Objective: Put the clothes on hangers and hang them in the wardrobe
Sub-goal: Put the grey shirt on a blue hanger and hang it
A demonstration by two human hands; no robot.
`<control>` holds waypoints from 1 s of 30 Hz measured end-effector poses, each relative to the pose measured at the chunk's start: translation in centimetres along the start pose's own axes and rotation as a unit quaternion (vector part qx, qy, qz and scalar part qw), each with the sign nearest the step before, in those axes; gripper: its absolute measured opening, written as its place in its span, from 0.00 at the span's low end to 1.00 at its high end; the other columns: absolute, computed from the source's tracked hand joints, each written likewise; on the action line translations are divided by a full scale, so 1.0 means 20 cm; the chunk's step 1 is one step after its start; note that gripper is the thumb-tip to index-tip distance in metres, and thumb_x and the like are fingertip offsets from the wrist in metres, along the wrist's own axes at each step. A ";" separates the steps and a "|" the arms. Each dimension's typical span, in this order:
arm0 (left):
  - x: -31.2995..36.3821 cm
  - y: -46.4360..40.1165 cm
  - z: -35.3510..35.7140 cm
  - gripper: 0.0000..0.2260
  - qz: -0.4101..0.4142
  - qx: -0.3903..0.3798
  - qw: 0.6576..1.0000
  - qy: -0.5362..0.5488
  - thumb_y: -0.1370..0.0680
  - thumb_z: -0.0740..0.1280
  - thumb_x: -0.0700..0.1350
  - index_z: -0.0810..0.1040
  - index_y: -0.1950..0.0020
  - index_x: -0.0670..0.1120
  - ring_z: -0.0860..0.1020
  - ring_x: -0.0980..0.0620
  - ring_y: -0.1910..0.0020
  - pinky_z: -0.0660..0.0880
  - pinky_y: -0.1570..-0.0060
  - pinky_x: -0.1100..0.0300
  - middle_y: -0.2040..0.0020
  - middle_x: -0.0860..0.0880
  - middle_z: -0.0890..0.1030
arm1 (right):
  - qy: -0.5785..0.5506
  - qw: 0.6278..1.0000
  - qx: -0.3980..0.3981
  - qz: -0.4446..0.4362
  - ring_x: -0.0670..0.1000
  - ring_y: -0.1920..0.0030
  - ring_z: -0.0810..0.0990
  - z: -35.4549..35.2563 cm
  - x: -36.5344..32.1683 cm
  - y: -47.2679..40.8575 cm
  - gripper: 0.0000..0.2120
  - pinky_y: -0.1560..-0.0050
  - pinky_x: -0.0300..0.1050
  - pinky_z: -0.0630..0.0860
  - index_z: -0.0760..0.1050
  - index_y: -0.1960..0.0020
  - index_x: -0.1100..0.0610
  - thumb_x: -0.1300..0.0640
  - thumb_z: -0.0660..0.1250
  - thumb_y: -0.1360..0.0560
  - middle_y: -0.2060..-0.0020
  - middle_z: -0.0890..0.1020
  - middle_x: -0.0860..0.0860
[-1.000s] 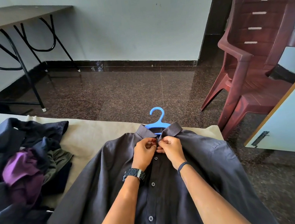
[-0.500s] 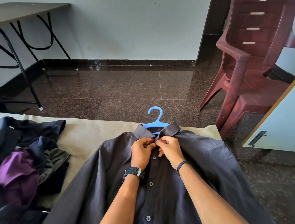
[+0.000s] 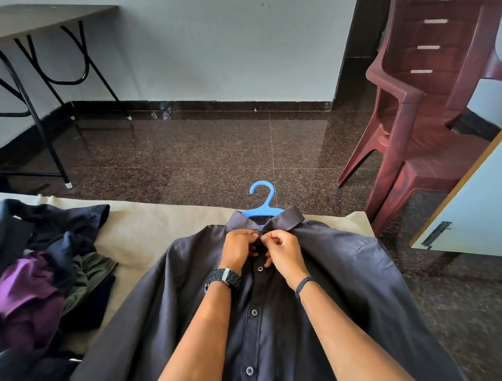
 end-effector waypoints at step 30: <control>0.35 -0.30 0.04 0.13 0.120 -0.014 0.823 -0.555 0.28 0.72 0.47 0.79 0.47 0.43 0.77 0.41 0.43 0.74 0.47 0.53 0.45 0.41 0.81 | 0.403 0.911 -0.086 -0.022 0.57 0.44 0.78 -0.21 -0.21 -0.45 0.07 0.53 0.43 0.71 0.78 0.54 0.53 0.55 0.72 0.31 0.47 0.81 0.57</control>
Point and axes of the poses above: each hand's wrist, its own y-axis away from the middle knuckle, its own z-axis out of the palm, x = y × z, the point moved 6 cm from there along -y, towards the middle knuckle
